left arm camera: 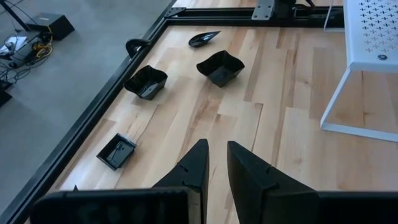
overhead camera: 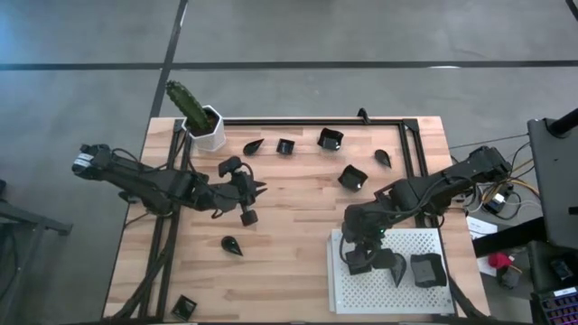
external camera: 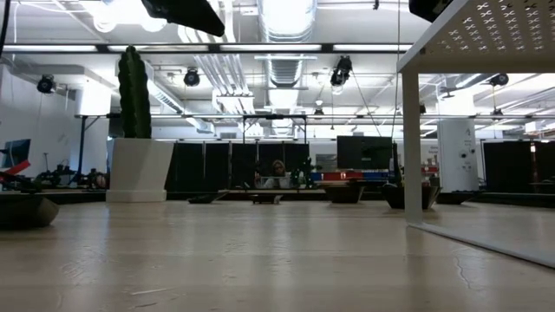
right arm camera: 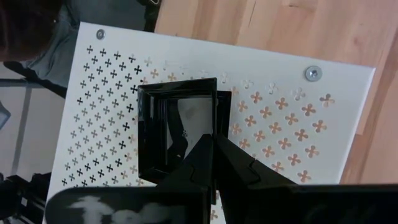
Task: Pick & Place Mini shaped plates
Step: Stack the square plate on top of the other square plate on the shelf, then stack the drop-shaped plate on top of the other drop-shaped plate on the shelf
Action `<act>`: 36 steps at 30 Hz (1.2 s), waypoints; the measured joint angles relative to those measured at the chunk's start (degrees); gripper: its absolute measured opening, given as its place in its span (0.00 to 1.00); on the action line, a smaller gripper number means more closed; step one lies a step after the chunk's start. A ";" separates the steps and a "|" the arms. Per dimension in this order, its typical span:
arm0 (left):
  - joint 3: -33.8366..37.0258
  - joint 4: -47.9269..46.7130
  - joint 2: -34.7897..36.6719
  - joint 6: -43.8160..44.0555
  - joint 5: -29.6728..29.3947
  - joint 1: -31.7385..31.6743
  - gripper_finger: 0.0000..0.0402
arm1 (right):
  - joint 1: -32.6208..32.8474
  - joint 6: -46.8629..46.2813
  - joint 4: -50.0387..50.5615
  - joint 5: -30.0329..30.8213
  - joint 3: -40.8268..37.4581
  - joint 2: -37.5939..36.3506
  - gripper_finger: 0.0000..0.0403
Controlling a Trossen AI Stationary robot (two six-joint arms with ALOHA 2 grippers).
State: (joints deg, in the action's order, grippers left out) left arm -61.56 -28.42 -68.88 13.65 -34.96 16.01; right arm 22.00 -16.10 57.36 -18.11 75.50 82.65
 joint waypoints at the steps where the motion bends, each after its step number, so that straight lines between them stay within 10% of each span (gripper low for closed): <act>1: 0.00 0.00 0.00 0.00 0.00 0.00 0.13 | 0.00 0.00 0.00 0.00 0.00 0.00 0.02; 24: 0.00 0.15 0.02 -1.54 0.00 0.00 0.13 | 0.00 1.32 0.47 0.09 1.14 -0.43 0.27; 36: 0.00 -4.92 0.02 -1.63 6.51 0.28 0.13 | 0.00 6.05 0.82 0.19 10.17 -0.52 0.24</act>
State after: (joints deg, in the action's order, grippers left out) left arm -61.56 -33.35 -68.86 12.02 -28.46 16.29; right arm 22.00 -10.05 58.19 -17.92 85.67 82.13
